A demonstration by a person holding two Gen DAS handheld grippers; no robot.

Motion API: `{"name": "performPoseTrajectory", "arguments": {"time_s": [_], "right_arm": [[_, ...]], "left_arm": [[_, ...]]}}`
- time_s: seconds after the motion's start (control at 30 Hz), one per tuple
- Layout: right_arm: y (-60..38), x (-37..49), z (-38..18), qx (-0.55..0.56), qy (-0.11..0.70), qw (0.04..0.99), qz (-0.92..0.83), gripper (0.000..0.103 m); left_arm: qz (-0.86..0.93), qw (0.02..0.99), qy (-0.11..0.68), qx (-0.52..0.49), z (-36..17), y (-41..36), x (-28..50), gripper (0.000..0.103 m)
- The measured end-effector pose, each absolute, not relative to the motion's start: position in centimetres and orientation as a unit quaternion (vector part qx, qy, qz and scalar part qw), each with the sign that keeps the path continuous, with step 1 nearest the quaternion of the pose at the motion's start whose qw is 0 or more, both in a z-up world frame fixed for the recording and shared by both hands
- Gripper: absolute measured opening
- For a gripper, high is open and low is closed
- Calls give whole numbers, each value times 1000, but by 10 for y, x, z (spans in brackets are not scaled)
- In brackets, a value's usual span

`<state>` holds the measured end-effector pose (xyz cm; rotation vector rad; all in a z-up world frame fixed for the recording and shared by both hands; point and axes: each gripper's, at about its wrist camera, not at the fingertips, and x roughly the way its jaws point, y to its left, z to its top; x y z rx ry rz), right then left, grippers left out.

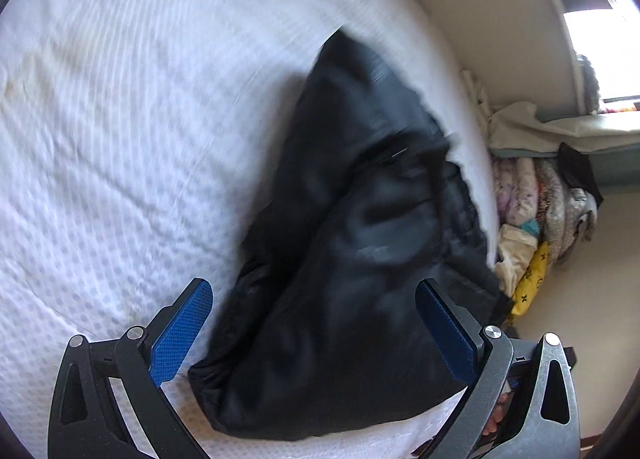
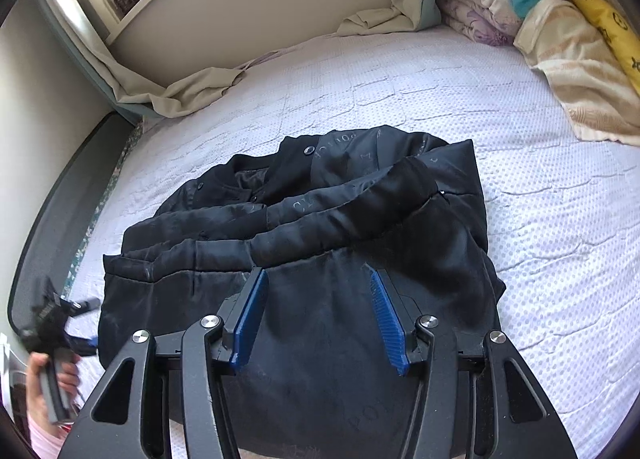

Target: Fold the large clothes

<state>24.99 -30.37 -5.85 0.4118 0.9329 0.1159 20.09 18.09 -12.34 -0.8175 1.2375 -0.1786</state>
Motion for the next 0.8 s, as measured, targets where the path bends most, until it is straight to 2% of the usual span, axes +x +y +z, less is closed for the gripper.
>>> {"name": "performPoseTrajectory", "arguments": {"time_s": [0.07,0.27,0.33,0.37,0.4,0.5,0.6,0.7,0.8], "right_arm": [[-305,248,-58,201,445,871,56,52],[-303,249,-58,206,449,867,64,53],[-300,250,-58,205,449,867,67,53],[-299,251,-58,205,450,867,69,53],[-297,251,-58,205,450,866,71,53],[-292,253,-58,204,451,865,78,53],[-285,254,-57,199,452,866,83,53],[-278,255,-57,192,453,866,88,53],[-268,256,-57,170,453,870,95,52]], "left_arm": [[-86,718,571,-388,-141,177,200,102],[-100,746,539,-379,-143,153,194,102],[-104,755,534,-366,-141,145,193,97],[-103,758,532,-364,-141,142,193,91],[-108,756,527,-374,-143,144,193,75],[-132,726,520,-430,-154,149,193,49],[-143,731,509,-430,-149,149,191,33],[-151,742,498,-423,-135,148,189,26],[-157,739,486,-440,-127,152,186,23]]}}
